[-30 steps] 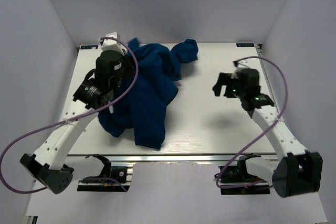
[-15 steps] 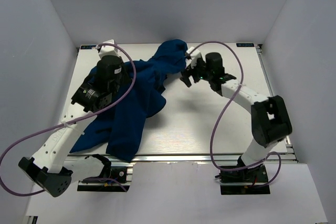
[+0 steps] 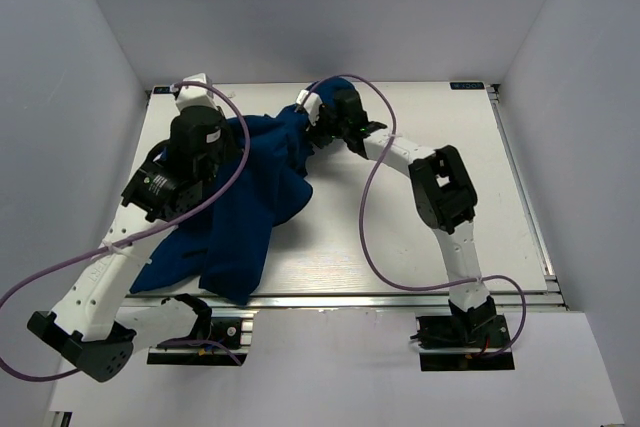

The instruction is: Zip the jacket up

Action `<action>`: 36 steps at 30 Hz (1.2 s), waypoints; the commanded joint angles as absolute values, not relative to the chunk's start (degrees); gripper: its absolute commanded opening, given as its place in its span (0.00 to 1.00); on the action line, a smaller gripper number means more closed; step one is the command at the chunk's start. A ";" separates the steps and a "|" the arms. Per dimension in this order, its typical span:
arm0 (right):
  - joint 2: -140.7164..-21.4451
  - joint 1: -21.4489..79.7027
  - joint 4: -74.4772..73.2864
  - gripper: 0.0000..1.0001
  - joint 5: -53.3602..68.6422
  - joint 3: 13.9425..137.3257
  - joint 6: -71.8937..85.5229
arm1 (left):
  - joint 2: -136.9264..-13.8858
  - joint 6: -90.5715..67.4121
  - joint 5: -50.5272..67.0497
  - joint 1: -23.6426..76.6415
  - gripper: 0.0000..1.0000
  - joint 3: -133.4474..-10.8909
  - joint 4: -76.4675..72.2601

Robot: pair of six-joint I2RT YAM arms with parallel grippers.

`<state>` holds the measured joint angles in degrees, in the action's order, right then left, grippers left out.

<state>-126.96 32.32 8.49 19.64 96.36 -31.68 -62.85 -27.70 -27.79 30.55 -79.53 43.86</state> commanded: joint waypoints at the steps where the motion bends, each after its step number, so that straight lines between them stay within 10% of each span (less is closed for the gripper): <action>1: -128.49 33.31 5.81 0.44 19.87 104.67 -29.82 | -61.79 -26.37 -30.76 30.32 0.00 -84.81 41.22; 3: -127.89 33.31 5.80 0.00 19.25 105.47 -28.65 | -61.35 -25.84 -30.33 30.32 0.00 -84.90 39.65; 20: -66.31 33.22 5.64 0.00 -0.95 85.86 -15.12 | -54.40 -22.85 -0.38 30.32 0.00 -108.24 27.95; 29: -58.62 33.31 -12.20 0.00 -1.66 108.00 -16.87 | -56.25 -23.99 6.77 30.32 0.00 -122.61 25.67; 36: -66.00 33.31 -18.28 0.00 -9.64 112.25 -15.21 | -55.89 -26.10 -2.16 30.32 0.00 -106.46 23.90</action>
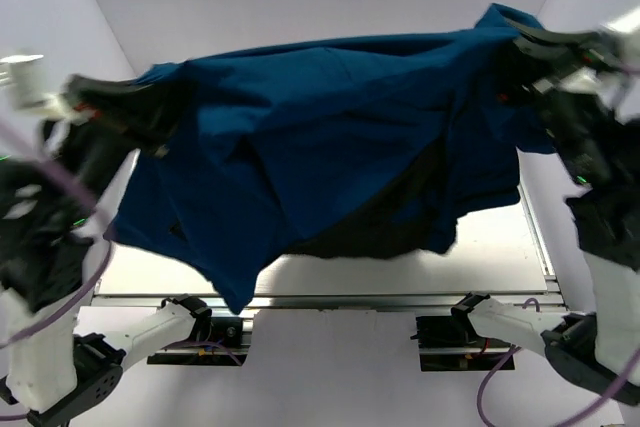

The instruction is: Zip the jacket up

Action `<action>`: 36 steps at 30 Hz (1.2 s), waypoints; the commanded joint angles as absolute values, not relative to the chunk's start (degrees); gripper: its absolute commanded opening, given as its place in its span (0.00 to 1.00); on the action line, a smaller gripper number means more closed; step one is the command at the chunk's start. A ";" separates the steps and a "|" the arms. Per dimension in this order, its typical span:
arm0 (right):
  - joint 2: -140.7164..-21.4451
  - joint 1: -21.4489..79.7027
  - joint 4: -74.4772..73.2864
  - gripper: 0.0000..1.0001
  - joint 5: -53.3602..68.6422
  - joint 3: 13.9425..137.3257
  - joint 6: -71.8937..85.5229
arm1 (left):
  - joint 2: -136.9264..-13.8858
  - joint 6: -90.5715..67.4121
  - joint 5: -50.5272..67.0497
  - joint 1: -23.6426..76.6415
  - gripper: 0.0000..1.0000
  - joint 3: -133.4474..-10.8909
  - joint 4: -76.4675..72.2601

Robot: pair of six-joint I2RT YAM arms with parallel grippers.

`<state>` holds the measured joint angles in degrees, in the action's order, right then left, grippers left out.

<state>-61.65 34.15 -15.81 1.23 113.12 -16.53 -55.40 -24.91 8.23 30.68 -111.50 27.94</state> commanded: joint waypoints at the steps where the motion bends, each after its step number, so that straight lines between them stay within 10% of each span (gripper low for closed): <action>1: -67.31 33.22 -18.19 0.00 -11.67 111.19 -14.94 | -56.33 -27.23 -7.24 30.32 0.00 -100.95 24.17; 7: -87.30 25.86 -19.95 0.00 -10.50 104.24 -7.67 | -69.06 -35.66 -21.88 27.96 0.00 -83.52 31.37; 11: -110.51 18.02 -27.04 0.00 4.39 122.46 -1.14 | -84.87 -39.02 -0.16 12.07 0.00 -79.37 31.13; 13: -123.32 18.28 -34.35 0.43 3.60 140.60 -2.19 | -93.46 -37.55 7.18 7.21 0.00 -82.34 31.29; 14: -126.01 18.37 -36.02 0.89 3.95 144.37 -2.81 | -95.52 -36.66 7.73 7.21 0.01 -84.44 32.42; 17: -122.55 19.60 -34.74 0.89 1.67 137.20 -5.08 | -97.73 -32.44 10.54 8.35 0.28 -90.26 31.21; 18: -119.13 20.30 -31.32 0.89 0.36 130.41 -5.36 | -97.30 -32.43 10.29 8.61 0.81 -90.70 30.68; 19: -111.00 20.48 -27.46 0.89 -1.13 123.21 -5.36 | -96.60 -31.74 10.28 8.61 0.98 -90.53 30.15; 36: -65.04 15.66 -26.27 0.89 -18.54 50.19 20.29 | -80.24 -30.67 13.26 20.48 0.98 -55.64 17.85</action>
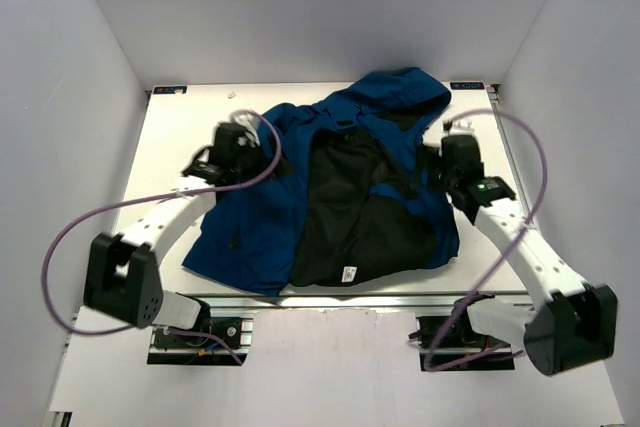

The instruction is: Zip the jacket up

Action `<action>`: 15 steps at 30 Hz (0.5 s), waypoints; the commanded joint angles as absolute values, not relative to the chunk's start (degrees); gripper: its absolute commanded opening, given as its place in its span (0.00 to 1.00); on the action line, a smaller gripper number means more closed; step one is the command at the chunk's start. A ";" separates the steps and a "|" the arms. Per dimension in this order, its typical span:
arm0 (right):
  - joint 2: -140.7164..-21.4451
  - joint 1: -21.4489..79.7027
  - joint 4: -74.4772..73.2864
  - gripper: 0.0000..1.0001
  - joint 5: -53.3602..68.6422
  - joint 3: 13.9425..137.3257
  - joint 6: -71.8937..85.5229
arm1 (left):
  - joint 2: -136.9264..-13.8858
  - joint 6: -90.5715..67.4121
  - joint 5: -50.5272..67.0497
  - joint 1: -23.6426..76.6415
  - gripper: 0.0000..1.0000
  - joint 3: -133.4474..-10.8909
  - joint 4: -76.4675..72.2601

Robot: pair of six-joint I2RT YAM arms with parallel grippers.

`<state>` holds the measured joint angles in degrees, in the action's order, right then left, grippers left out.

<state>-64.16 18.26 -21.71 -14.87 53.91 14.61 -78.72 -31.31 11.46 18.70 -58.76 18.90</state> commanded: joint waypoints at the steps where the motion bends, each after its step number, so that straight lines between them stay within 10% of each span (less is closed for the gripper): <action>1: -65.65 15.12 -28.54 0.89 -18.63 48.79 21.87 | -80.94 -30.59 14.32 20.57 0.98 -54.85 17.32; 7: -67.67 14.33 -28.13 0.83 -16.45 41.84 22.86 | -86.65 -31.38 19.07 20.83 0.98 -49.57 9.15; 11: -67.59 14.41 -25.50 0.00 -0.58 44.19 19.17 | -91.48 -30.41 19.16 20.83 0.98 -51.76 6.77; 15: -67.67 14.33 -22.16 0.00 12.55 53.22 19.07 | -98.33 -28.05 14.98 20.74 0.98 -57.11 7.37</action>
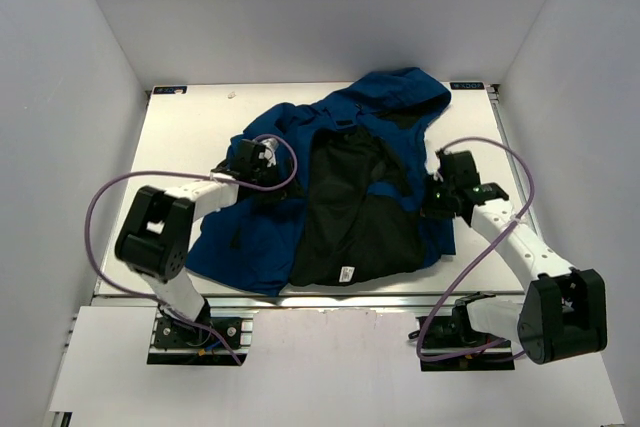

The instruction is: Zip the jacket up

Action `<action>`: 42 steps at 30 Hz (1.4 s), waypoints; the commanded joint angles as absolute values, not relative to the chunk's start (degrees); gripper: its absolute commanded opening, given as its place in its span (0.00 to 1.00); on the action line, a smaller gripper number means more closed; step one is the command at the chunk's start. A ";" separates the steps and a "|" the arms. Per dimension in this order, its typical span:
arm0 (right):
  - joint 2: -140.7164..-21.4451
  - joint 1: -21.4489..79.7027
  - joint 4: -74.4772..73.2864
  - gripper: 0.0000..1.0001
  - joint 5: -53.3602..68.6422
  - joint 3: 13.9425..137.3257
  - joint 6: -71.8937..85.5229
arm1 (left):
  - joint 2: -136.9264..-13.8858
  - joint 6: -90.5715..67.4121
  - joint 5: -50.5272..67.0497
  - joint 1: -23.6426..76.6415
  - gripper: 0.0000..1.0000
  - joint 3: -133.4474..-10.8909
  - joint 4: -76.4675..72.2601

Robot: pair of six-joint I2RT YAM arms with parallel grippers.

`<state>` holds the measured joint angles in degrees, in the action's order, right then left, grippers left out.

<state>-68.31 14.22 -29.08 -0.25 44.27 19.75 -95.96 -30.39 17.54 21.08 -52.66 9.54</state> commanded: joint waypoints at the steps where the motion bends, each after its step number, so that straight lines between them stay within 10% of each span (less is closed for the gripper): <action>1: -68.20 14.33 -20.67 0.00 16.05 55.70 19.68 | -99.57 -27.69 13.72 20.31 0.98 -58.52 7.73; 12: -101.72 20.38 -22.66 0.00 17.84 90.86 29.88 | -107.14 -33.66 13.80 13.89 0.98 -67.67 4.22; 14: -109.55 22.49 -26.26 0.17 20.38 99.64 26.03 | -106.96 -33.75 13.10 13.89 0.98 -69.42 5.44; 15: -111.34 23.37 -27.24 0.47 20.74 101.93 24.36 | -106.88 -33.40 12.83 13.89 0.98 -69.87 7.19; 18: -111.54 26.71 -32.16 0.89 19.78 106.87 15.84 | -103.81 -33.40 11.95 13.97 0.98 -68.04 8.18; 31: -50.40 29.44 -27.57 0.89 1.35 51.70 16.42 | -80.17 -34.98 13.89 14.76 0.98 -48.87 5.89; 42: -56.06 24.19 -36.92 0.89 -9.49 39.55 26.63 | -72.96 -35.16 15.21 15.29 0.98 -40.44 8.79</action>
